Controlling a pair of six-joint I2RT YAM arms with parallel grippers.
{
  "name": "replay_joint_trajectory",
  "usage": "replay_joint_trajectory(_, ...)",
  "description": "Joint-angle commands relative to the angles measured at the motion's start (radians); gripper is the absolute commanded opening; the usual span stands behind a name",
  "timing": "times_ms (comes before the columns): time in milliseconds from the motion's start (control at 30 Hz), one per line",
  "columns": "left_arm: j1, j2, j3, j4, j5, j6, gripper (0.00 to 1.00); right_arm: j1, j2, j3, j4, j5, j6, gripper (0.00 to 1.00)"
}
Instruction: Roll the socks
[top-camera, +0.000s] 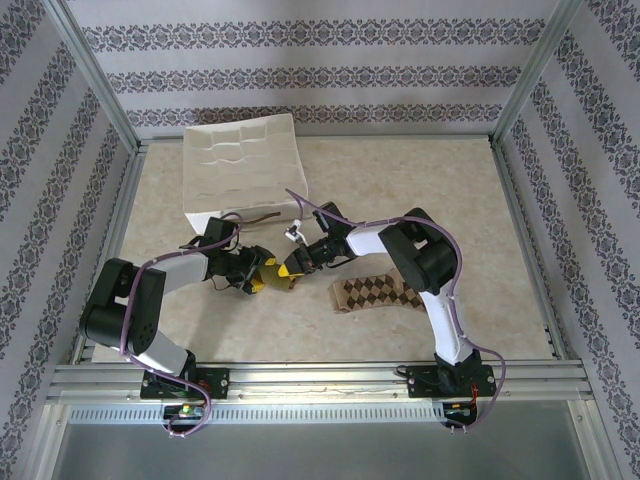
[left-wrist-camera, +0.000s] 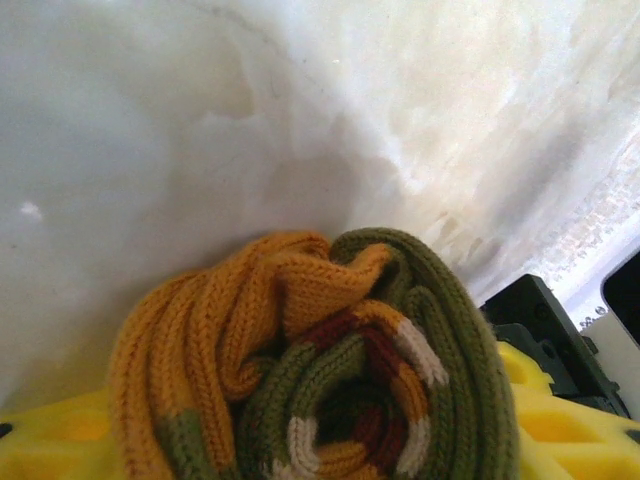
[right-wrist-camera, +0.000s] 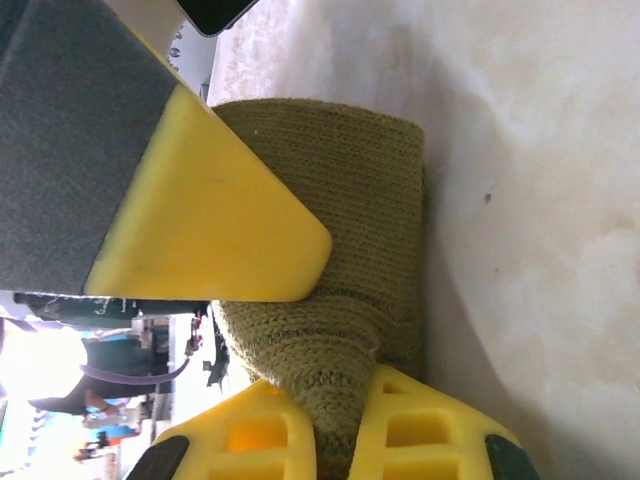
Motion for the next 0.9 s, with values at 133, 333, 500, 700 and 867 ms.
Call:
replay_joint_trajectory(133, -0.060, 0.089, 0.001, 0.221, 0.009, 0.044, 0.61, -0.005, 0.078, -0.005, -0.098, 0.047, 0.109, 0.00)
replay_joint_trajectory(333, -0.094, 0.119, -0.010, 0.300, 0.025, 0.011, 0.44, -0.002, 0.059, -0.008, -0.096, 0.068, 0.105, 0.00)
replay_joint_trajectory(500, -0.108, 0.063, -0.053, 0.399, 0.025, -0.094, 0.00, 0.006, -0.025, -0.041, -0.093, 0.147, 0.046, 0.16)
replay_joint_trajectory(700, -0.111, -0.126, -0.002, 0.182, -0.055, -0.069, 0.00, 0.001, -0.283, -0.192, 0.028, 0.362, -0.010, 0.44)
replay_joint_trajectory(867, -0.110, -0.209, 0.107, 0.024, -0.129, -0.044, 0.00, 0.002, -0.610, -0.343, 0.047, 0.752, -0.129, 0.52)
